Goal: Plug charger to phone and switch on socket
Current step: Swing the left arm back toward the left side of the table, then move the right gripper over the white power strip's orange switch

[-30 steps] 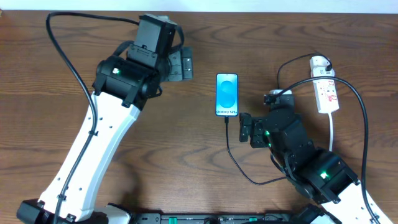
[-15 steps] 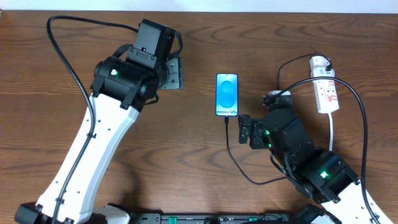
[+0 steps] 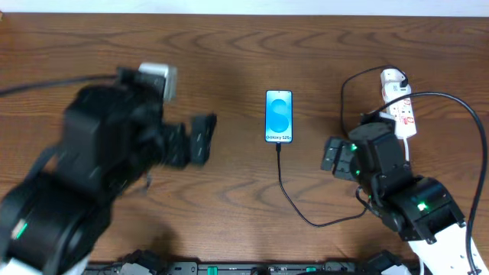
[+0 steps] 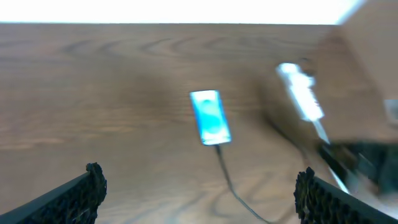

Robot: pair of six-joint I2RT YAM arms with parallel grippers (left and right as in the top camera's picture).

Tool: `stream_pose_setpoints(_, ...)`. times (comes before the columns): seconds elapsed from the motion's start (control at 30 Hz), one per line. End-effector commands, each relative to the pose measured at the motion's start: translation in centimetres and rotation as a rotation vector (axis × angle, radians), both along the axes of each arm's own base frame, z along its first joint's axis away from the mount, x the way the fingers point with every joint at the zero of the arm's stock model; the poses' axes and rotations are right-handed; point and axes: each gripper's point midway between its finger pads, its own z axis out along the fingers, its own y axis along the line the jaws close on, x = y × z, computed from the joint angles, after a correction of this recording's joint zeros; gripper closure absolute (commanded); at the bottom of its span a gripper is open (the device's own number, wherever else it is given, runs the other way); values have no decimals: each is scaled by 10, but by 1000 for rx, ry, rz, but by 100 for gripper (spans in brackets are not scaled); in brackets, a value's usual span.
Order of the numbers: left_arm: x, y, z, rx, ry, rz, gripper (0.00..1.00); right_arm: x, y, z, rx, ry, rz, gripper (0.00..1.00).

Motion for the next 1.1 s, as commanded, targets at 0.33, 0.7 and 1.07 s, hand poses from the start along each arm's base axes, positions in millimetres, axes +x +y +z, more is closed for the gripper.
stream_pose_setpoints(0.33,-77,-12,42,-143,-141,-251,2,4,-39,-2,56,28,-255,1)
stream_pose_setpoints(0.7,-75,-13,38,-140,-129,-251,32,4,-50,-1,7,14,-290,1)
stream_pose_setpoints(1.07,-74,-12,38,-136,-131,-246,91,6,-51,1,1,0,-299,1)
